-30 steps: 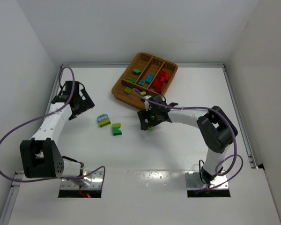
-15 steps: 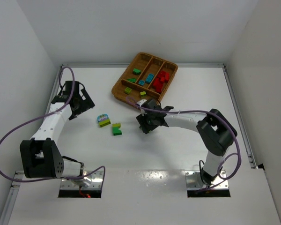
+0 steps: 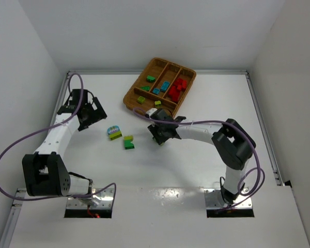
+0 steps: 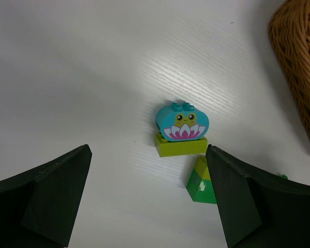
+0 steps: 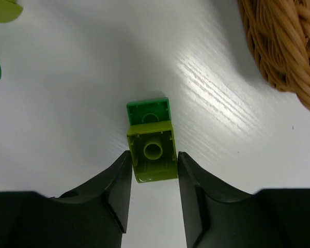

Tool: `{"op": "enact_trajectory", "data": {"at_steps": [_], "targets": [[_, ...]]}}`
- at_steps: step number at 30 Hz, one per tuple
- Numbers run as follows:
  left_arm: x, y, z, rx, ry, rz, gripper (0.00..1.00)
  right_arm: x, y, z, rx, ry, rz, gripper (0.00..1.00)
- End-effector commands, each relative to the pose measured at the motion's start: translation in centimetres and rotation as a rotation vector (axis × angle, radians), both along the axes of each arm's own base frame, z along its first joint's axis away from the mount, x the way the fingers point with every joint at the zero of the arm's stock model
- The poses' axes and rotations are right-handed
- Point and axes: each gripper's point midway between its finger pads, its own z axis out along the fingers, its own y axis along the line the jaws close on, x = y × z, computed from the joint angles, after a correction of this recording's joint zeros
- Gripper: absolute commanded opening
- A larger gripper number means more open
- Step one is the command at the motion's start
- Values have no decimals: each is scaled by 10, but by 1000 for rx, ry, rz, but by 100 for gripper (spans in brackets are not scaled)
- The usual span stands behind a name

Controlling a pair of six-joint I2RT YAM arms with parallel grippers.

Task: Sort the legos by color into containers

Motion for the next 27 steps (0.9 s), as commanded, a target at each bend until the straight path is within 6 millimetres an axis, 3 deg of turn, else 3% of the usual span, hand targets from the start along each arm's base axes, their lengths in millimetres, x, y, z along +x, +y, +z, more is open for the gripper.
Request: {"op": "enact_trajectory", "data": {"at_steps": [1, 3, 8, 16, 20, 24, 27], "targets": [[4, -13, -1, -30, -13, -84, 100, 16, 14, 17, 34, -59, 1, 37], [6, -15, 2, -33, -22, -98, 100, 17, 15, 22, 43, -68, 1, 35], [5, -21, 3, -60, -23, -118, 100, 14, 5, 14, 17, -50, 0, 50], [5, -21, 3, -60, -23, -118, 100, 16, 6, 2, 13, -48, -16, 50], [3, -18, 4, -46, -22, -119, 100, 17, 3, -5, -9, -44, -24, 46], [5, -22, 8, -65, -32, -123, 100, 18, 1, -5, -15, -51, -30, 35], [9, -26, 16, -72, -53, -166, 100, 23, 8, 21, 43, -86, -50, 30]]}}
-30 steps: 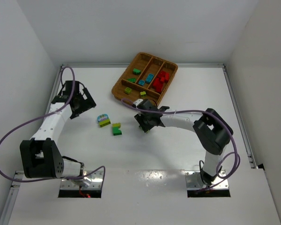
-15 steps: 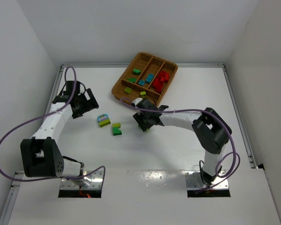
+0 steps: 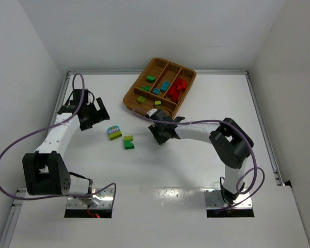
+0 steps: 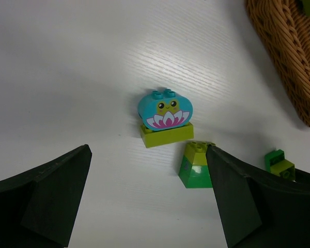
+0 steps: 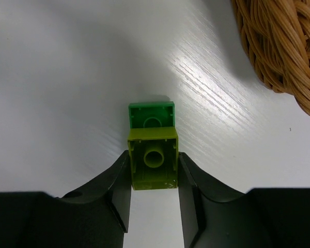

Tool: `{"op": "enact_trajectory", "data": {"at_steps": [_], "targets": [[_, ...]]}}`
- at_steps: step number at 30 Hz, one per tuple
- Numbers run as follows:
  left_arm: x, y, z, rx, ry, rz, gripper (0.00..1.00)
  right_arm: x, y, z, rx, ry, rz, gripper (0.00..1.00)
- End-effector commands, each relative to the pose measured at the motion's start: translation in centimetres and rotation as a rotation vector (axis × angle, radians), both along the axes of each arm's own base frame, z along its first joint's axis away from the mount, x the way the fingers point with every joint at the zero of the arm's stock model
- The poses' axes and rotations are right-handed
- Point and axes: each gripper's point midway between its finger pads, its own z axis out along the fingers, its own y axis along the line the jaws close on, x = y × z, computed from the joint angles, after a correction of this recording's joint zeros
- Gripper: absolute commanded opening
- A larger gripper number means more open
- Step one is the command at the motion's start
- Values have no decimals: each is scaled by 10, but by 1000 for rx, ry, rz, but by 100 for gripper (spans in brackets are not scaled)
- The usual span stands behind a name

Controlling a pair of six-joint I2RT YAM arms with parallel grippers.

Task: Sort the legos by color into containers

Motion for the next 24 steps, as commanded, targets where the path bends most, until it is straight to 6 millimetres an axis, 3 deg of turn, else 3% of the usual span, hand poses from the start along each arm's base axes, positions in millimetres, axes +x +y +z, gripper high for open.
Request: {"op": "enact_trajectory", "data": {"at_steps": [1, 3, 4, 5, 7, 9, 10, 11, 12, 13, 18, 24], "targets": [[8, -16, 19, -48, -61, -91, 100, 15, 15, 51, 124, -90, -28, 30], [12, -32, 32, -95, -114, -199, 100, 15, 14, 77, 189, -95, -33, 28], [10, -52, 40, -190, -137, -278, 100, 7, 20, 89, 263, -61, -4, 28], [10, -64, 50, -237, -176, -341, 100, 10, 14, 117, 340, -71, -12, 27], [-2, -109, 69, -420, -234, -538, 100, -6, 16, 139, 471, 1, 42, 27], [-13, -134, 86, -533, -282, -658, 100, -4, 4, 160, 577, 20, 31, 26], [-16, -148, 96, -588, -332, -715, 100, -15, 6, 182, 663, 36, 86, 26], [-30, -161, 110, -669, -361, -805, 100, -17, 5, 190, 708, 49, 98, 26], [-35, -168, 117, -701, -384, -853, 100, -14, -1, 199, 758, 63, 81, 26], [-42, -177, 128, -735, -419, -917, 100, -24, 3, 209, 827, 96, 145, 26], [-74, -204, 145, -777, -460, -1151, 100, -42, 5, 252, 1043, 201, 272, 26], [-94, -220, 153, -792, -484, -1286, 100, -50, 13, 264, 1108, 267, 374, 26]]}}
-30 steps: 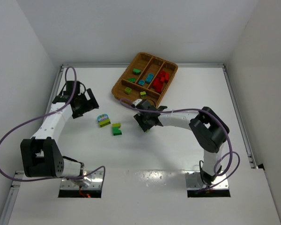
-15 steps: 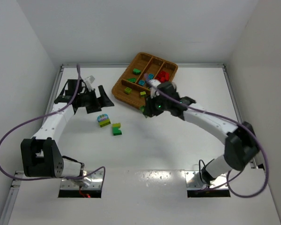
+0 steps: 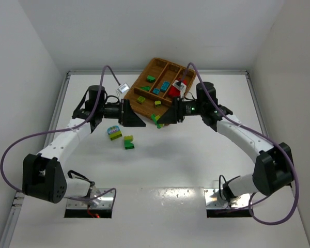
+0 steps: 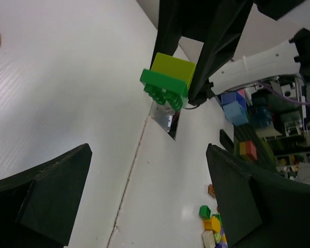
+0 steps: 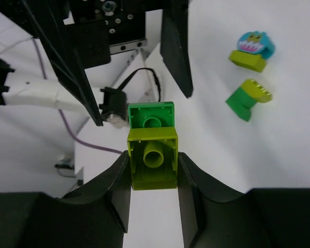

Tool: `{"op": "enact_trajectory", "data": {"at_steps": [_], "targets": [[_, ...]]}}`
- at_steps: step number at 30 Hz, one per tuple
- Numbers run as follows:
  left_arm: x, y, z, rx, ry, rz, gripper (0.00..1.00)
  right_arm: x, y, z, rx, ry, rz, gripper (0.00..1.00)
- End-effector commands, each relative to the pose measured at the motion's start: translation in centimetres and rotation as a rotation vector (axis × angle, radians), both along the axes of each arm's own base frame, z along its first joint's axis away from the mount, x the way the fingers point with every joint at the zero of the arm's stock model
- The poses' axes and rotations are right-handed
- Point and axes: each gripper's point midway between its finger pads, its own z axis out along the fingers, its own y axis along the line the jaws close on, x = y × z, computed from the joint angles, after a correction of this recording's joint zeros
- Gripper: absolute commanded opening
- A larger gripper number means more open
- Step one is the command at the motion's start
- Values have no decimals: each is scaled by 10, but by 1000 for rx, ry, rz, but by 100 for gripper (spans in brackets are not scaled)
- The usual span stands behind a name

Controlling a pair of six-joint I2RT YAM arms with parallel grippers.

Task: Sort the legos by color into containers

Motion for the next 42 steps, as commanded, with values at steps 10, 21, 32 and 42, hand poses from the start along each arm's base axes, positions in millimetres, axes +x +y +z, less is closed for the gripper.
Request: {"op": "enact_trajectory", "data": {"at_steps": [10, 21, 32, 42], "targets": [[-18, -22, 28, -64, -168, -174, 100, -17, 10, 30, 110, -20, 166, 26], [-8, -40, 29, -58, -156, -187, 95, -17, 13, 26, 104, -2, 175, 26], [-9, -48, 39, -91, -169, -203, 55, -21, 15, 22, 97, 14, 195, 26], [-5, -42, 30, -89, -150, -199, 8, -8, 7, 11, 56, 18, 94, 26]]}}
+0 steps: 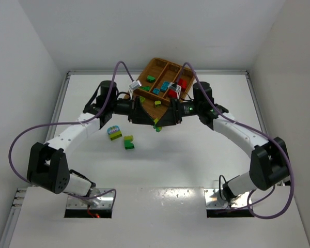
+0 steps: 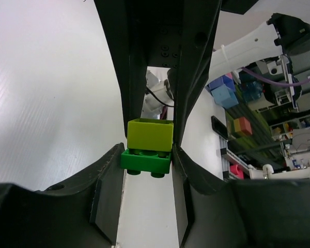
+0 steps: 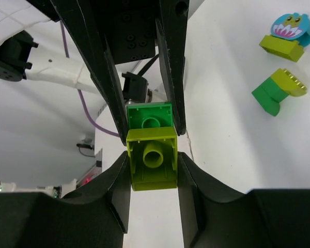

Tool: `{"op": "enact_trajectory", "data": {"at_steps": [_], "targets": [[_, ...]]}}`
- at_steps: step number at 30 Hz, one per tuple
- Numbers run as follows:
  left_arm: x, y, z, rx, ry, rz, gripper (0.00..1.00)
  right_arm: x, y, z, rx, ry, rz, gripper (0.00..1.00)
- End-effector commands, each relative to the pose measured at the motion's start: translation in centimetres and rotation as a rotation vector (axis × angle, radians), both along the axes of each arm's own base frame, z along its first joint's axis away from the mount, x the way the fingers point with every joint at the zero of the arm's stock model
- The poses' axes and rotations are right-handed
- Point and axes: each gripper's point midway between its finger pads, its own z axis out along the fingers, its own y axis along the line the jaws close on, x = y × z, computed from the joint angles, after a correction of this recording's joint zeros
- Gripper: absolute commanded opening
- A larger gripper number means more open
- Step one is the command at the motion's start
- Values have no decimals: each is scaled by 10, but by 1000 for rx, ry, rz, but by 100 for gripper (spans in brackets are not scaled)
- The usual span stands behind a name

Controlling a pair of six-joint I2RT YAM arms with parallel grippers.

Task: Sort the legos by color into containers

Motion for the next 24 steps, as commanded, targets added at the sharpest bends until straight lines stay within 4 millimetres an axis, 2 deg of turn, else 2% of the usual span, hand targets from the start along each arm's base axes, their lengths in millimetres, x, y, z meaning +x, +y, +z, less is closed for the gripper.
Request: {"op": "enact_trajectory", "data": {"at_steps": [1, 2, 3, 5, 6, 12, 14, 15, 16, 18, 19, 20, 21, 22, 24], "targets": [[1, 1, 12, -32, -76, -30, 5, 18, -11, 15, -3, -83, -102, 26], [9, 7, 8, -29, -76, -5, 3, 24, -15, 11, -20, -79, -146, 26], [8, 7, 7, -24, -63, -5, 0, 26, -20, 9, -31, -72, -173, 26], [15, 12, 2, -16, -48, 16, 0, 37, -31, 9, -42, -83, -238, 24], [17, 11, -2, -12, -36, 16, 0, 35, -31, 12, -37, -93, -238, 24], [21, 10, -16, 6, 12, 15, 0, 58, -41, 11, -58, -94, -370, 23], [33, 12, -18, 20, 19, 60, 0, 75, -51, 2, -104, -72, -481, 23], [43, 14, -18, 28, 25, 95, 0, 77, -56, -6, -152, -44, -513, 23], [59, 13, -13, 44, 25, 162, 0, 93, -66, -13, -216, -43, -614, 23], [92, 20, -22, 85, 82, 271, 0, 100, -82, -31, -333, 0, -704, 23], [118, 21, -14, 109, 105, 372, 0, 109, -97, -42, -402, 5, -797, 23], [137, 26, -14, 127, 124, 426, 0, 110, -104, -48, -441, 5, -826, 23], [157, 32, -41, 190, 229, 478, 0, 113, -117, -51, -491, 7, -888, 23], [190, 35, -23, 207, 175, 570, 0, 113, -121, -54, -510, 9, -906, 23], [226, 50, -32, 248, 205, 673, 0, 111, -129, -57, -547, 17, -937, 23]]}}
